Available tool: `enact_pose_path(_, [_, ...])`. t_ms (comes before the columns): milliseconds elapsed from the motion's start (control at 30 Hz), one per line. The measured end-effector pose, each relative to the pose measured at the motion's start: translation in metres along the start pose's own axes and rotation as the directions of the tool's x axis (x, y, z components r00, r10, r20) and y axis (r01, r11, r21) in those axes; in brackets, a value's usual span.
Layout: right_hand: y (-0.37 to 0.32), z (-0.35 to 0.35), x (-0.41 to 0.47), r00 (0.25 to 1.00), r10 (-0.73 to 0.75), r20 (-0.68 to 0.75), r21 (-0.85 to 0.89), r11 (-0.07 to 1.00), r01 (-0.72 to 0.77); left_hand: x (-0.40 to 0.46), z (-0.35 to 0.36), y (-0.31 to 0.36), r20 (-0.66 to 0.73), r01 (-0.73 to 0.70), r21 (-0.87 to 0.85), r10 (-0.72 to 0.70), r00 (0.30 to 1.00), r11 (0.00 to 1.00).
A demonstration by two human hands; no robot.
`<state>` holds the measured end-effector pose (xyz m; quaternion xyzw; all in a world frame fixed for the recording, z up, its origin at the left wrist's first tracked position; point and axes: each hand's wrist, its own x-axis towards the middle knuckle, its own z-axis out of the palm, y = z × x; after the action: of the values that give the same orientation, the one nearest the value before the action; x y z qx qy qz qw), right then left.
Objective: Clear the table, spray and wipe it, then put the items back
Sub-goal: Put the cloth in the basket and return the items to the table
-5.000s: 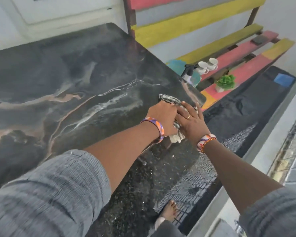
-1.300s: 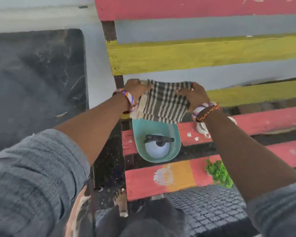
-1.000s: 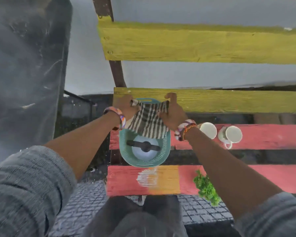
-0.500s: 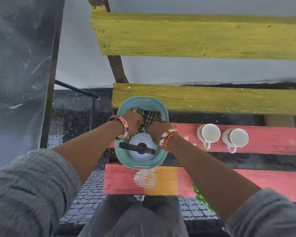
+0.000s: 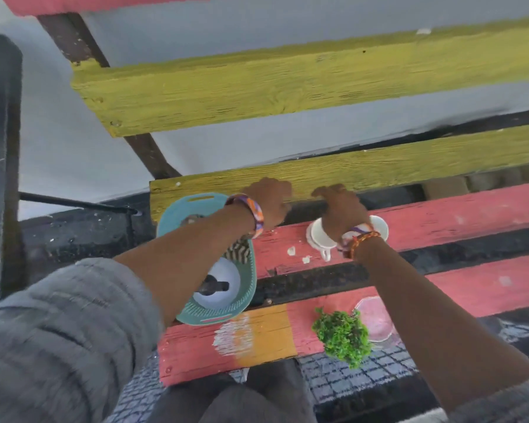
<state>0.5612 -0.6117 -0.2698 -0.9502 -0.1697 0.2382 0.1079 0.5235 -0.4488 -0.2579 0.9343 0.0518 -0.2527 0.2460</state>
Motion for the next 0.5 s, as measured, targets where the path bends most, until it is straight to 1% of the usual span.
enact_pose_path(67, [0.037, 0.004, 0.004, 0.976, 0.207, 0.062, -0.143, 0.97, -0.197, 0.014, 0.022, 0.03, 0.081, -0.029, 0.07, 0.024, 0.996, 0.997])
enact_pose_path(100, [0.051, 0.008, 0.004, 0.953, 0.28, 0.113, -0.15, 0.953, -0.262, 0.019, 0.033, 0.042, 0.12, -0.039, 0.1, 0.026, 0.992, 0.994])
enact_pose_path(133, [0.061, 0.012, 0.005, 0.932, 0.32, 0.17, -0.126, 0.945, -0.302, 0.025, 0.044, 0.051, 0.156, -0.038, 0.121, 0.019, 0.988, 0.992])
enact_pose_path(200, [0.08, 0.022, 0.009, 0.908, 0.335, 0.253, -0.088, 0.942, -0.324, 0.038, 0.067, 0.068, 0.223, -0.033, 0.167, -0.006, 0.975, 0.985])
enact_pose_path(267, [0.089, 0.035, 0.011, 0.918, 0.321, 0.234, -0.085, 0.947, -0.31, 0.044, 0.087, 0.077, 0.269, -0.028, 0.227, -0.035, 0.962, 0.973])
enact_pose_path(300, [0.092, 0.04, 0.012, 0.929, 0.318, 0.191, -0.077, 0.948, -0.309, 0.048, 0.097, 0.078, 0.267, -0.011, 0.22, -0.05, 0.962, 0.975])
enact_pose_path(400, [0.097, 0.05, 0.012, 0.947, 0.314, 0.073, -0.053, 0.949, -0.311, 0.053, 0.114, 0.072, 0.165, 0.117, 0.015, -0.118, 0.979, 0.993])
enact_pose_path(500, [0.093, 0.047, 0.009, 0.938, 0.342, 0.061, -0.084, 0.938, -0.337, 0.043, 0.108, 0.065, 0.086, 0.098, -0.063, -0.093, 0.992, 0.993])
